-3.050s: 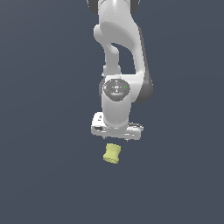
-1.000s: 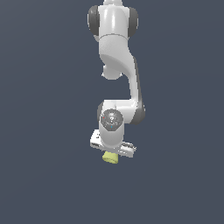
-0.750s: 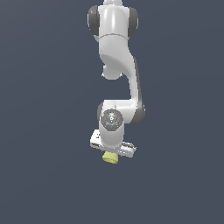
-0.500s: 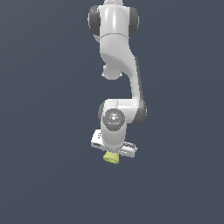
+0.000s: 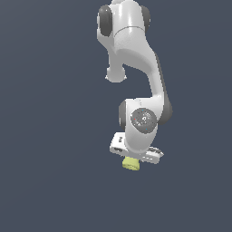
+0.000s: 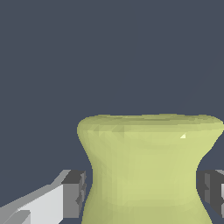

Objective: Pick up the object and move it to a goal position.

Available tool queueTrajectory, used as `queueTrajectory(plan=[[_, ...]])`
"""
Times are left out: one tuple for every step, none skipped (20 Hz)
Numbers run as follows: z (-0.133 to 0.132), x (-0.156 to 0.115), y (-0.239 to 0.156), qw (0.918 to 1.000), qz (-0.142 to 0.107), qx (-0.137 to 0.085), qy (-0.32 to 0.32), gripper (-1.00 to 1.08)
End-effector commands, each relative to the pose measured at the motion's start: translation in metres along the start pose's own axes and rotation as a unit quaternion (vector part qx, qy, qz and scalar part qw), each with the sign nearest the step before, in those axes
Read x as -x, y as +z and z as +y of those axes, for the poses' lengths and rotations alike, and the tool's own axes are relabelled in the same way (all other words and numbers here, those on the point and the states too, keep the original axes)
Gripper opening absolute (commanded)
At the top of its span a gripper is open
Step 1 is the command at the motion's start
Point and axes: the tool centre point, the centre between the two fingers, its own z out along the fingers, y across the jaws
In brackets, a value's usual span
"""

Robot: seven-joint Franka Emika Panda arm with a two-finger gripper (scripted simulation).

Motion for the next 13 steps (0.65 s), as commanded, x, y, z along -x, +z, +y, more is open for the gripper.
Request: queueTrajectory(plan=[[-0.018,0.001,-0.009,1.0000,0.000,0.000,0.000,-1.00],[-0.023,0.001,-0.012,1.0000,0.000,0.000,0.000,-1.00],[-0.028,0.001,-0.014,1.0000,0.000,0.000,0.000,-1.00],[-0.031,0.001,-0.016,1.0000,0.000,0.000,0.000,-1.00],[-0.034,0.001,-0.017,1.0000,0.000,0.000,0.000,-1.00],[-0.037,0.001,-0.018,1.0000,0.000,0.000,0.000,-1.00],[-0.038,0.001,-0.019,1.0000,0.000,0.000,0.000,-1.00],[-0.039,0.001,-0.019,1.0000,0.000,0.000,0.000,-1.00],[-0.040,0.001,-0.020,1.0000,0.000,0.000,0.000,-1.00],[-0.039,0.000,-0.019,1.0000,0.000,0.000,0.000,-1.00],[-0.039,0.000,-0.019,1.0000,0.000,0.000,0.000,-1.00],[-0.038,0.000,-0.018,1.0000,0.000,0.000,0.000,-1.00],[-0.037,0.000,-0.018,1.0000,0.000,0.000,0.000,-1.00]])
